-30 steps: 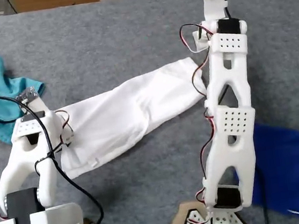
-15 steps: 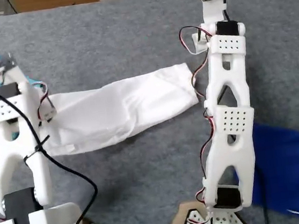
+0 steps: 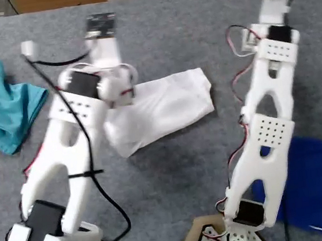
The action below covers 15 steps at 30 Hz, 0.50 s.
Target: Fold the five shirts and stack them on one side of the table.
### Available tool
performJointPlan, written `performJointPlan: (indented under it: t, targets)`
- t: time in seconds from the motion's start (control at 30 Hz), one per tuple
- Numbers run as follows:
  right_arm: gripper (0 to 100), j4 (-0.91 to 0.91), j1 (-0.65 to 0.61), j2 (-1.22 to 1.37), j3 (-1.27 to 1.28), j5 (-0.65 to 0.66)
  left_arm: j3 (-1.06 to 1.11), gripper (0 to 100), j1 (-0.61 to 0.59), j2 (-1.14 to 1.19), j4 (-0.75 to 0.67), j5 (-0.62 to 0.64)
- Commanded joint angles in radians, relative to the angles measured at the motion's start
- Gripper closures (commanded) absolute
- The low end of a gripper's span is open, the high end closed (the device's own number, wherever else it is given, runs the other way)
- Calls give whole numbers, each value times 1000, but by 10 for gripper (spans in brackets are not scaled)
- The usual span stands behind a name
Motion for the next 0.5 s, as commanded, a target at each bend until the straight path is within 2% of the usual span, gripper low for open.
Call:
performJointPlan:
  t: [0.0,0.2,0.37,0.47]
  targets:
    - [991,-31,71,-4,-18,-40,-49,981,100,19,-103,-3]
    - [991,-44,124,-4,-18,-77,-167,981,184,213,-209,-2]
    - [991,-44,127,-4,-18,-77,-400,981,219,444,-216,0]
    - [991,-55,128,-4,-18,-74,-563,981,230,572,-183,49]
